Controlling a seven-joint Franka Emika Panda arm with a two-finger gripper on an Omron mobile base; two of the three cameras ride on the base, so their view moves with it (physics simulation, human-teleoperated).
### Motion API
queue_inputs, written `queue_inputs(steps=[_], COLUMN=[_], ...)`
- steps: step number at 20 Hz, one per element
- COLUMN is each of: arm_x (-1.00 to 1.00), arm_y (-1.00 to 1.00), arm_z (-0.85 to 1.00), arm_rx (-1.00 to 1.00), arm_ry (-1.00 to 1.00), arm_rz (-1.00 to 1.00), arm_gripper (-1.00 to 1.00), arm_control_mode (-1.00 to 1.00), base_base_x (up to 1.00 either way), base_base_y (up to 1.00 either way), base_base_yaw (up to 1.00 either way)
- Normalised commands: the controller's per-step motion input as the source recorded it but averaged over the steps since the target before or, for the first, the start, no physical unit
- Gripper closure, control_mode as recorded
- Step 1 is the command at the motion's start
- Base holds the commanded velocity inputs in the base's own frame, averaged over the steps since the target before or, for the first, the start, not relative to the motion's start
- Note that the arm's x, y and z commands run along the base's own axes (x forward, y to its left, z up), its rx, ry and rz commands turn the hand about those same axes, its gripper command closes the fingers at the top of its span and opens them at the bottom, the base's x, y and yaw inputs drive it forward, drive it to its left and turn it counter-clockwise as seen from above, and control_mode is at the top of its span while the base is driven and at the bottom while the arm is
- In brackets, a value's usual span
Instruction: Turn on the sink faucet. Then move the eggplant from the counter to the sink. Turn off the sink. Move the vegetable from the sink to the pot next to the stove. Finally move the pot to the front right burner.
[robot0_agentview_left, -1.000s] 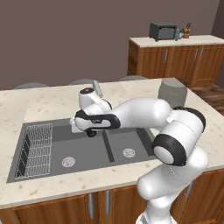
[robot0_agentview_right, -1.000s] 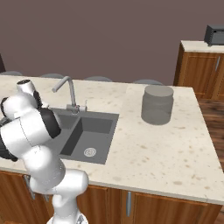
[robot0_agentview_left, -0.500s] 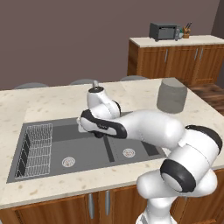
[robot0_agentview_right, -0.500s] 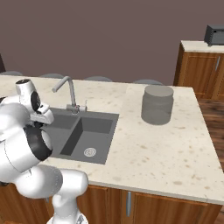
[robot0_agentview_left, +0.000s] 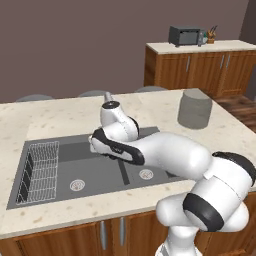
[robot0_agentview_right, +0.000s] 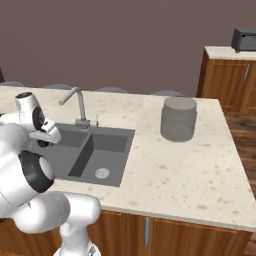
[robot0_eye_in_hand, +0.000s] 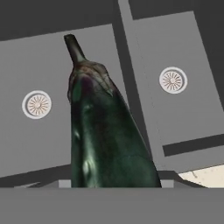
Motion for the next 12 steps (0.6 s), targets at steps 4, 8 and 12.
queue_inputs(steps=[4, 8, 12], arm_x=[0.00, 0.00, 0.00], arm_y=[0.00, 0.00, 0.00], arm_z=[0.00, 0.00, 0.00], arm_rx=[0.00, 0.00, 0.00], arm_ry=[0.00, 0.00, 0.00], arm_rz=[0.00, 0.00, 0.00], arm_gripper=[1.00, 1.00, 1.00], arm_control_mode=[1.00, 1.00, 1.00], base_base_x=[-0.43, -0.21, -0.03], base_base_y=[-0.23, -0.25, -0.09], base_base_yaw=[-0.39, -0.55, -0.64])
